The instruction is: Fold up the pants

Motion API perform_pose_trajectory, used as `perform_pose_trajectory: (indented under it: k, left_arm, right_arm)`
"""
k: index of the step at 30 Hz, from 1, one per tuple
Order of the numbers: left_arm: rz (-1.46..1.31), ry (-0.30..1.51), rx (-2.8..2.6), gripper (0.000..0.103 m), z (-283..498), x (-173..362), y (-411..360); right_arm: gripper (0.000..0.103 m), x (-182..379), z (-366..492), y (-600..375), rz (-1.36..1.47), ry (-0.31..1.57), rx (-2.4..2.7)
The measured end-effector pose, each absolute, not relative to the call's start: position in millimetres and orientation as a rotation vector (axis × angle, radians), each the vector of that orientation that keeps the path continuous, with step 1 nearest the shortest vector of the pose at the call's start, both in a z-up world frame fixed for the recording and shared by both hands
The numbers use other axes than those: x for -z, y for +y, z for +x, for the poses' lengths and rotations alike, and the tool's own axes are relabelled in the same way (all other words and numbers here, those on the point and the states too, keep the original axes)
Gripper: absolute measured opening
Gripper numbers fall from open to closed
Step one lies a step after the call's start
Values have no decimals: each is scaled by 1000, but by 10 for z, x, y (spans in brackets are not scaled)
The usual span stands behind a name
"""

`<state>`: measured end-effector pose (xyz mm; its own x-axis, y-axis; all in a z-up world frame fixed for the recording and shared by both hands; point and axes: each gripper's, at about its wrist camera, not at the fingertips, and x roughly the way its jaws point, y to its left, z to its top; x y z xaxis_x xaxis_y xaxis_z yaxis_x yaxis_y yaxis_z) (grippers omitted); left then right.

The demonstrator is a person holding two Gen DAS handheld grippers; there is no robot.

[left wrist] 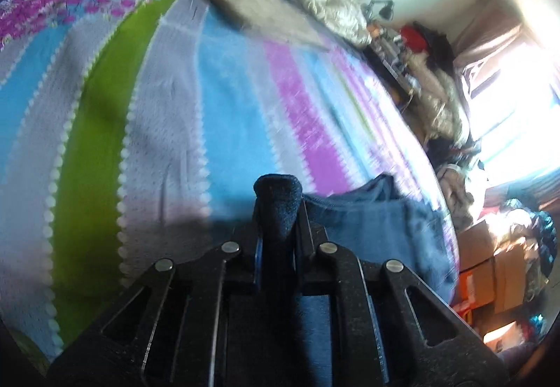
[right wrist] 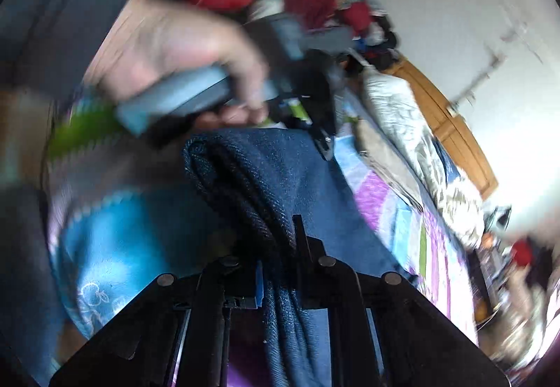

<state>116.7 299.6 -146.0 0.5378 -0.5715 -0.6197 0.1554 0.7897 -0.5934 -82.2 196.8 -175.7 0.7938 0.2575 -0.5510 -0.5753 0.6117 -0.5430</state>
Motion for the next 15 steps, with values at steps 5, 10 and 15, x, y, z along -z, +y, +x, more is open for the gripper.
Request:
perform_pose_trajectory:
  k: [5,10,15]
  left_arm:
    - [-500,803,524,14,1179,737,2476]
    - [-321,778,654,14,1348,177,1161]
    - [-174,859,755,14,1486,395,-169]
  right_arm:
    - [14,971,-655,904,-362,474,-450]
    - [14,787,-544,-573,176,564,-424]
    - [14,1126,-616,-1931,614,620,-348]
